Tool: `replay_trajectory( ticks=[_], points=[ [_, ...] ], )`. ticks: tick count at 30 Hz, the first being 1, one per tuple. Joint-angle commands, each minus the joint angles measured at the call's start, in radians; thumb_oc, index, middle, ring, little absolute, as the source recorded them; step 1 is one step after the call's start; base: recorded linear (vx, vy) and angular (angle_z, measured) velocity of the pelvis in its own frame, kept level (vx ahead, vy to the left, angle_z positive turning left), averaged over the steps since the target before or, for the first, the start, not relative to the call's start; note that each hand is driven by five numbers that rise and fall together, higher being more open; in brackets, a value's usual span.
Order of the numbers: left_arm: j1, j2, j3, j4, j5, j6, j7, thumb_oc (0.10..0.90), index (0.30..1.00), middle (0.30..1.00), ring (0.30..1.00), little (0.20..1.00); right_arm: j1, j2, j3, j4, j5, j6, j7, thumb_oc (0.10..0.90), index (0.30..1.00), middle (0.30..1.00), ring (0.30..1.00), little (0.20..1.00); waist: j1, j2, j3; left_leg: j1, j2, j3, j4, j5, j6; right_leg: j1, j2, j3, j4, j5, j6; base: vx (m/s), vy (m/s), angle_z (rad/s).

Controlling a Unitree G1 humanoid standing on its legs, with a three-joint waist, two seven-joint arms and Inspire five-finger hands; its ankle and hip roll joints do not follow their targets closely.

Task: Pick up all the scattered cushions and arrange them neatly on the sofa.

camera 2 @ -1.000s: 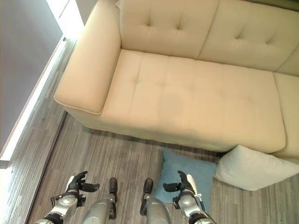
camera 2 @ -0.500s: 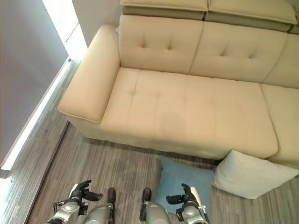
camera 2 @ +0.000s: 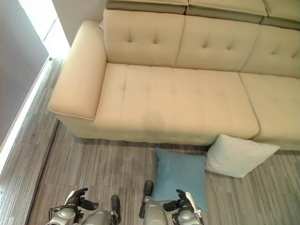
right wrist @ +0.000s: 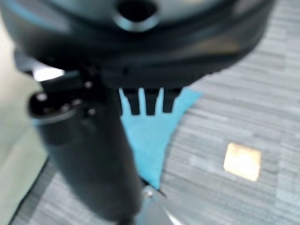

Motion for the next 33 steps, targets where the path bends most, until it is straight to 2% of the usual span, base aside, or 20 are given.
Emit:
replay_trajectory(
  ticks=[1, 2, 4, 8, 10, 12, 14, 15, 16, 17, 20, 21, 22, 23, 24, 27, 29, 31, 32, 33],
  points=[
    [-0.009, 0.001, 0.022, 0.021, 0.029, -0.007, 0.019, 0.800, 0.900, 0.900, 0.900, 0.900, -0.015, -0.019, 0.020, -0.012, -0.022, -0.013, -0.009, 0.800, 0.900, 0.900, 0.900, 0.900, 0.019, 0.012, -0.024, -0.026, 0.000, -0.105, 0.007, -0.079, -0.045, 0.111, 0.016, 0.016, -0.020, -0.076, -0.021, -0.07, -0.079, -0.34],
    [-0.009, 0.001, 0.022, 0.021, 0.029, -0.007, 0.019, 0.800, 0.900, 0.900, 0.900, 0.900, -0.015, -0.019, 0.020, -0.012, -0.022, -0.013, -0.009, 0.800, 0.900, 0.900, 0.900, 0.900, 0.019, 0.012, -0.023, -0.026, 0.000, -0.105, 0.006, -0.079, -0.045, 0.111, 0.016, 0.016, -0.019, -0.077, -0.021, -0.07, -0.166, -0.30],
    [-0.002, 0.008, 0.027, 0.019, 0.024, -0.008, 0.018, 0.800, 0.900, 0.900, 0.900, 0.900, -0.007, -0.017, 0.020, -0.005, -0.028, -0.015, -0.007, 0.800, 0.900, 0.900, 0.900, 0.900, 0.062, 0.006, -0.059, -0.040, 0.024, -0.082, -0.017, -0.051, -0.062, 0.217, -0.017, -0.048, -0.045, -0.093, -0.006, -0.08, -0.267, -0.37],
    [-0.005, 0.011, 0.031, 0.005, 0.017, -0.009, 0.021, 0.800, 0.900, 0.900, 0.900, 0.900, -0.007, -0.012, 0.023, -0.014, -0.019, -0.012, -0.005, 0.800, 0.900, 0.900, 0.900, 0.900, 0.075, -0.019, -0.067, -0.055, 0.042, -0.071, -0.018, -0.018, -0.092, 0.261, 0.010, -0.050, -0.161, -0.105, -0.002, -0.07, -0.284, -0.36],
    [-0.019, 0.000, 0.030, -0.010, -0.013, -0.014, 0.020, 0.800, 0.900, 0.900, 0.900, 0.900, -0.021, -0.028, 0.031, -0.029, -0.004, -0.022, -0.010, 0.800, 0.900, 0.900, 0.900, 0.900, 0.060, -0.018, -0.046, -0.083, 0.091, -0.077, 0.016, 0.015, -0.132, 0.274, 0.068, -0.029, -0.235, -0.114, -0.031, -0.11, -0.422, -0.21],
    [-0.023, -0.016, 0.022, -0.012, -0.014, -0.013, 0.018, 0.800, 0.900, 0.900, 0.900, 0.900, -0.020, -0.041, 0.027, -0.039, 0.008, -0.028, -0.017, 0.800, 0.900, 0.900, 0.900, 0.900, 0.042, -0.015, -0.024, -0.098, 0.121, -0.082, 0.064, 0.021, -0.147, 0.297, 0.097, -0.028, -0.262, -0.125, -0.058, -0.10, -0.300, -0.06],
    [-0.020, -0.026, 0.020, -0.009, -0.020, -0.009, 0.015, 0.800, 0.900, 0.900, 0.900, 0.900, -0.010, -0.045, 0.021, -0.034, 0.015, -0.028, -0.020, 0.800, 0.900, 0.900, 0.900, 0.900, 0.033, -0.019, -0.014, -0.112, 0.126, -0.075, 0.121, 0.014, -0.149, 0.313, 0.106, -0.029, -0.275, -0.125, -0.075, -0.04, -0.214, -0.13],
    [-0.018, -0.032, 0.018, -0.005, -0.019, -0.010, 0.015, 0.800, 0.900, 0.900, 0.900, 0.900, -0.003, -0.045, 0.016, -0.026, 0.022, -0.031, -0.022, 0.800, 0.900, 0.900, 0.900, 0.900, 0.030, -0.027, -0.008, -0.128, 0.104, -0.085, 0.169, -0.003, -0.143, 0.322, 0.108, -0.025, -0.282, -0.126, -0.085, -0.02, -0.192, -0.07],
    [-0.018, -0.032, 0.018, -0.005, -0.019, -0.010, 0.015, 0.800, 0.900, 0.900, 0.900, 0.900, -0.003, -0.045, 0.016, -0.026, 0.022, -0.031, -0.022, 0.800, 0.900, 0.900, 0.900, 0.900, 0.030, -0.027, -0.008, -0.128, 0.104, -0.085, 0.170, -0.004, -0.143, 0.322, 0.108, -0.025, -0.282, -0.126, -0.085, 0.02, -0.135, 0.12],
    [-0.013, -0.037, 0.017, -0.001, -0.025, -0.008, 0.013, 0.800, 0.900, 0.900, 0.900, 0.900, 0.003, -0.045, 0.017, -0.009, 0.021, -0.028, -0.024, 0.800, 0.900, 0.900, 0.900, 0.900, 0.036, -0.031, -0.011, -0.148, 0.036, -0.128, 0.184, -0.032, -0.129, 0.320, 0.115, -0.015, -0.277, -0.127, -0.088, 0.06, -0.075, 0.03],
    [-0.004, -0.039, 0.021, 0.007, -0.024, -0.006, 0.011, 0.800, 0.900, 0.900, 0.900, 0.900, 0.012, -0.043, 0.015, 0.003, 0.016, -0.023, -0.024, 0.800, 0.900, 0.900, 0.900, 0.900, 0.040, -0.030, -0.021, -0.147, -0.001, -0.122, 0.164, -0.043, -0.115, 0.326, 0.126, -0.011, -0.276, -0.130, -0.084, 0.07, -0.046, -0.09],
    [0.004, -0.037, 0.021, 0.008, -0.016, -0.003, 0.010, 0.800, 0.900, 0.900, 0.900, 0.900, 0.019, -0.044, 0.016, 0.007, 0.013, -0.020, -0.026, 0.800, 0.900, 0.900, 0.900, 0.900, 0.046, -0.030, -0.031, -0.182, -0.038, -0.102, 0.165, -0.035, -0.103, 0.334, 0.139, -0.002, -0.278, -0.134, -0.083, 0.12, -0.036, -0.14],
    [0.008, -0.034, 0.023, 0.007, -0.015, -0.003, 0.008, 0.800, 0.900, 0.900, 0.900, 0.900, 0.020, -0.044, 0.016, 0.009, 0.013, -0.019, -0.027, 0.800, 0.900, 0.900, 0.900, 0.900, 0.056, -0.031, -0.030, -0.199, -0.047, -0.099, 0.171, -0.032, -0.104, 0.341, 0.147, 0.007, -0.279, -0.137, -0.082, 0.09, -0.024, -0.03],
    [0.008, -0.034, 0.023, 0.007, -0.015, -0.003, 0.008, 0.800, 0.900, 0.900, 0.900, 0.900, 0.019, -0.044, 0.016, 0.009, 0.013, -0.019, -0.027, 0.800, 0.900, 0.900, 0.900, 0.900, 0.055, -0.030, -0.033, -0.202, -0.047, -0.100, 0.170, -0.030, -0.104, 0.338, 0.147, 0.006, -0.279, -0.136, -0.083, 0.13, 0.018, -0.14],
    [0.017, -0.032, 0.036, 0.009, -0.015, -0.002, 0.006, 0.800, 0.900, 0.900, 0.900, 0.900, 0.022, -0.040, 0.018, 0.014, 0.009, -0.018, -0.027, 0.800, 0.900, 0.900, 0.900, 0.900, 0.077, -0.028, -0.049, -0.167, -0.056, -0.109, 0.113, -0.026, -0.095, 0.359, 0.169, 0.028, -0.289, -0.146, -0.074, 0.18, 0.035, -0.23],
    [0.023, -0.024, 0.042, 0.005, -0.020, -0.003, 0.006, 0.800, 0.900, 0.900, 0.900, 0.900, 0.025, -0.036, 0.021, 0.013, 0.005, -0.020, -0.026, 0.800, 0.900, 0.900, 0.900, 0.900, 0.087, -0.034, -0.060, -0.154, -0.065, -0.128, 0.098, -0.019, -0.094, 0.364, 0.169, 0.022, -0.279, -0.156, -0.064, 0.17, 0.038, -0.58],
    [0.031, -0.011, 0.054, 0.000, -0.016, -0.004, 0.002, 0.800, 0.900, 0.900, 0.900, 0.900, 0.035, -0.027, 0.029, 0.012, -0.020, -0.017, -0.016, 0.800, 0.900, 0.900, 0.900, 0.900, 0.106, -0.040, -0.082, -0.098, -0.057, -0.119, 0.049, -0.030, -0.073, 0.357, 0.152, -0.004, -0.196, -0.171, -0.046, 0.20, 0.091, -0.27],
    [0.031, 0.000, 0.061, -0.011, -0.019, 0.000, 0.004, 0.800, 0.900, 0.900, 0.900, 0.900, 0.031, -0.021, 0.028, 0.008, -0.027, -0.011, -0.009, 0.800, 0.900, 0.900, 0.900, 0.900, 0.108, -0.036, -0.076, -0.053, -0.045, -0.116, 0.020, -0.040, -0.058, 0.298, 0.120, -0.036, -0.055, -0.149, -0.008, 0.10, 0.062, -0.21],
    [0.031, 0.000, 0.062, -0.012, -0.019, 0.000, 0.004, 0.800, 0.900, 0.900, 0.900, 0.900, 0.031, -0.021, 0.028, 0.008, -0.027, -0.010, -0.009, 0.800, 0.900, 0.900, 0.900, 0.900, 0.108, -0.037, -0.076, -0.053, -0.046, -0.116, 0.019, -0.039, -0.057, 0.295, 0.118, -0.036, -0.051, -0.152, -0.008, 0.04, 0.062, -0.28],
    [0.023, 0.013, 0.061, -0.021, -0.021, -0.001, 0.007, 0.800, 0.900, 0.900, 0.900, 0.900, 0.020, -0.017, 0.033, -0.005, -0.029, -0.007, -0.005, 0.800, 0.900, 0.900, 0.900, 0.900, 0.093, -0.030, -0.053, -0.033, -0.041, -0.121, 0.021, -0.042, -0.041, 0.213, 0.088, -0.041, 0.100, -0.090, 0.046, 0.01, 0.045, -0.21]
  ],
)
